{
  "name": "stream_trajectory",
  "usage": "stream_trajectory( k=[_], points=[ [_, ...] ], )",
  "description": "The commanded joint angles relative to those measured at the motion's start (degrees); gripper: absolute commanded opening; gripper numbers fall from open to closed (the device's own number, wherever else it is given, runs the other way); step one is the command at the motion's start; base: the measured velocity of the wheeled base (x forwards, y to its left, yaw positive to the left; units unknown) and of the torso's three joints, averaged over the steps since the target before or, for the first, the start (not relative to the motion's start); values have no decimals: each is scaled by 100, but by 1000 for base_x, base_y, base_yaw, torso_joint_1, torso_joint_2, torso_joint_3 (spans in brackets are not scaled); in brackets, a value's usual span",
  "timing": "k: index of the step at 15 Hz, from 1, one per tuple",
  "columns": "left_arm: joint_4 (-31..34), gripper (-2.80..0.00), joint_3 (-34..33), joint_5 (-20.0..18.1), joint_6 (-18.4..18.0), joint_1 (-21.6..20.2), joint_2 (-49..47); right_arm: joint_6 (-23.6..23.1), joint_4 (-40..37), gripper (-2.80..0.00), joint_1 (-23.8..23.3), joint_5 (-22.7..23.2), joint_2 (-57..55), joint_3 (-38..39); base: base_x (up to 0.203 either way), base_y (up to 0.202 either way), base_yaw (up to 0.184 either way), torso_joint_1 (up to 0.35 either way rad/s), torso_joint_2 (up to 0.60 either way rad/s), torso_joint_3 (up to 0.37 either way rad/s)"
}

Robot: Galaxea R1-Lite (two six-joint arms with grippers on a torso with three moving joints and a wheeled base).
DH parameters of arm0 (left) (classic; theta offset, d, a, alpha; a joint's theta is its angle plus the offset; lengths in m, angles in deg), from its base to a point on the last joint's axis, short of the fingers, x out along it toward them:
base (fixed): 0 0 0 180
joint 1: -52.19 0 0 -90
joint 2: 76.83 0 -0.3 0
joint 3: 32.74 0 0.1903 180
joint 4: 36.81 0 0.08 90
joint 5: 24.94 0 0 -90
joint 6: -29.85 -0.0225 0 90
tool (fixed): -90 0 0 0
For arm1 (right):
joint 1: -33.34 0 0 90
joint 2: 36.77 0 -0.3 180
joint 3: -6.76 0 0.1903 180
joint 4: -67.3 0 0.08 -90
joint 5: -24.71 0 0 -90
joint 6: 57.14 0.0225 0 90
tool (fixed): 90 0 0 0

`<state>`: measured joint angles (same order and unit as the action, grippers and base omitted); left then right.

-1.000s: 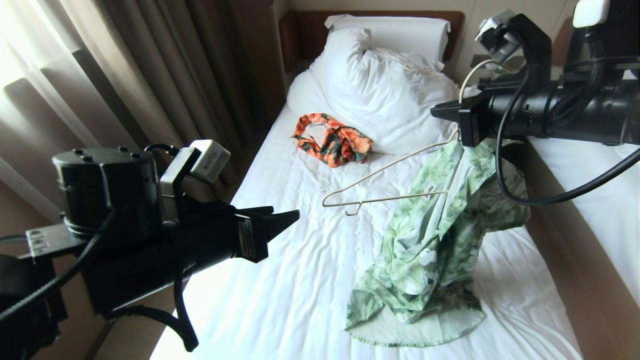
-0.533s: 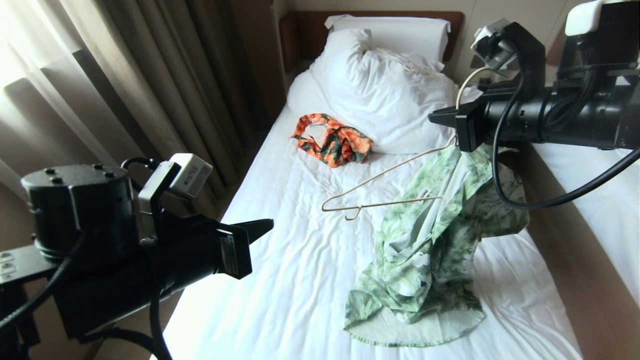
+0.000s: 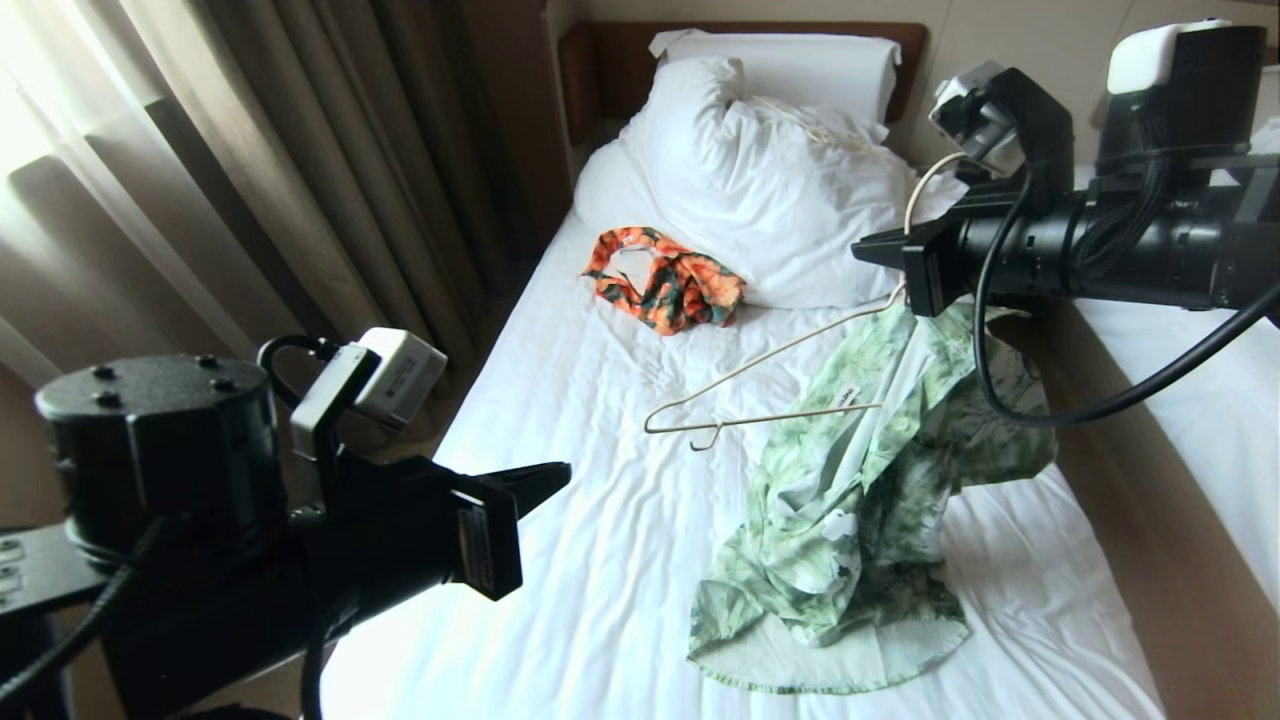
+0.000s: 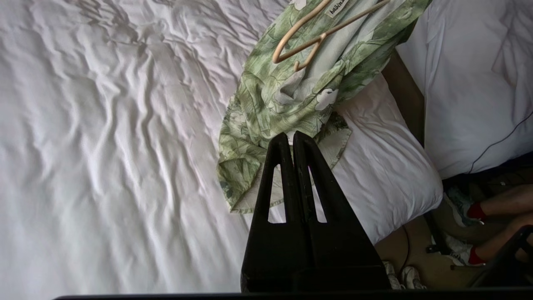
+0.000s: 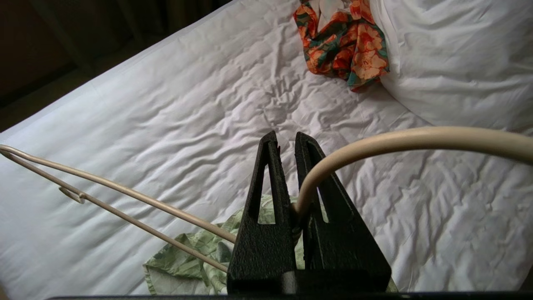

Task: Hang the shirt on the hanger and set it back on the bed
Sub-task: Take the clothes hanger out of the clothes

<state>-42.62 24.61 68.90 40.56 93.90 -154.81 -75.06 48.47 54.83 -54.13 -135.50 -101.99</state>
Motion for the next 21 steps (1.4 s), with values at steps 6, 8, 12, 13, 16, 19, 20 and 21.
stream_trajectory(
  k=[6,8,12,13,16,19,20,21],
  points=[
    [-554,-280,-192,117,10,199,-533,1183,624,-280,-54,8,-168,395,0,0,0,0,0,0],
    [-563,-280,-238,128,10,189,-506,1698,1282,-280,-66,-1,-332,716,0,0,0,0,0,0],
    [-555,-280,-301,178,-8,189,-307,2910,1872,-280,-77,-205,-653,1029,0,0,0,0,0,0],
    [-554,-280,-322,179,-16,189,-239,3118,1875,-280,-75,-240,-700,1042,0,0,0,0,0,0],
    [-554,-280,-407,271,-24,198,-141,3445,1862,-280,-66,-277,-741,1050,0,0,0,0,0,0],
    [-554,-280,-532,293,-12,223,45,3022,1462,-280,-115,-438,-919,1040,0,0,0,0,0,0],
    [-554,-280,-583,293,-2,224,88,2732,1238,-280,-175,-559,-1018,1042,0,0,0,0,0,0],
    [-554,-280,-610,302,9,224,142,2561,1122,-280,-231,-643,-1145,1057,0,0,0,0,0,0]
  ],
)
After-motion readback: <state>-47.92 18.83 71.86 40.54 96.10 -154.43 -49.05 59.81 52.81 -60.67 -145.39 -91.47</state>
